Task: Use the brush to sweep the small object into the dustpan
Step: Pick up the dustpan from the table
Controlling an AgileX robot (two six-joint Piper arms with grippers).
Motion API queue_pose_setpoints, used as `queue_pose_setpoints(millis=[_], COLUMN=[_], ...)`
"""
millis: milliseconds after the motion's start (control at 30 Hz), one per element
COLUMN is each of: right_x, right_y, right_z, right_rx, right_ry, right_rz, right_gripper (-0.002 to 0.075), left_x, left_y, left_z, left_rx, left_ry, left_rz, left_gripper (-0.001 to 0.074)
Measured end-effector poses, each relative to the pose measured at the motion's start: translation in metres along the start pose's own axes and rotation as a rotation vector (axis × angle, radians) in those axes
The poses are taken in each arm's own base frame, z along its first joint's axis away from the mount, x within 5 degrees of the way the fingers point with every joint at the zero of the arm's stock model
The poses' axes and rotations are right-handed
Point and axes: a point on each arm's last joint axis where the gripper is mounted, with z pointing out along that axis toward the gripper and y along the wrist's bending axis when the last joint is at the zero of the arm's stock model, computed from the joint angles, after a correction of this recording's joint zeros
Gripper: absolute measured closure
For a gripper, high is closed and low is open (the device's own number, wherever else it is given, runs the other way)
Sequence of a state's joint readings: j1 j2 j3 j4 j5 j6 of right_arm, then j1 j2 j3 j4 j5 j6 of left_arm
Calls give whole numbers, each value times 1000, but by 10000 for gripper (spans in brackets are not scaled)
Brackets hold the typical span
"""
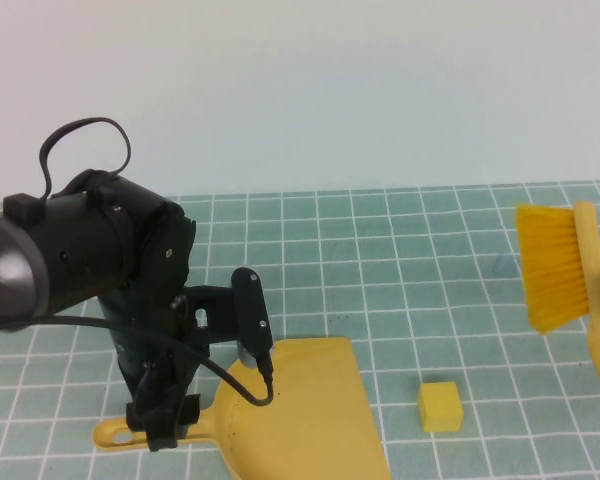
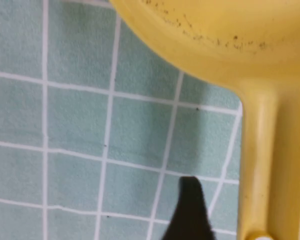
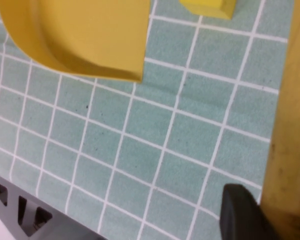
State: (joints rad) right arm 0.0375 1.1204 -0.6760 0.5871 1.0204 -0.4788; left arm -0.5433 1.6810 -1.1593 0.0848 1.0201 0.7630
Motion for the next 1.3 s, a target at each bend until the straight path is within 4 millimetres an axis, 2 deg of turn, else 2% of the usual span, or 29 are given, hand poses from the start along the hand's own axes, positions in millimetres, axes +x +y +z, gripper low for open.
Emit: queue_pose_setpoints(millis=[133, 400, 667, 1000, 1300], right_x=[1, 0, -3, -4, -2], right_y=[1, 0, -1, -2, -2], right_z=[0, 0, 0, 0, 0], right_rx=[-6, -2, 14, 25, 17], right_ry=[10, 3, -28, -47, -25], right_rz=[-6, -14, -17, -16, -18], right_gripper=[557, 557, 557, 557, 557], left_x=[-3, -18, -9, -3, 6], left_y=[0, -7, -8, -10, 4], left_z=[0, 0, 1, 4, 30], left_rx=[-4, 95, 97, 129, 175], left_ry=[-36, -186, -85, -1, 47], left_rz=[-43, -163, -114, -92, -146], left_gripper=[93, 99, 99, 180, 211])
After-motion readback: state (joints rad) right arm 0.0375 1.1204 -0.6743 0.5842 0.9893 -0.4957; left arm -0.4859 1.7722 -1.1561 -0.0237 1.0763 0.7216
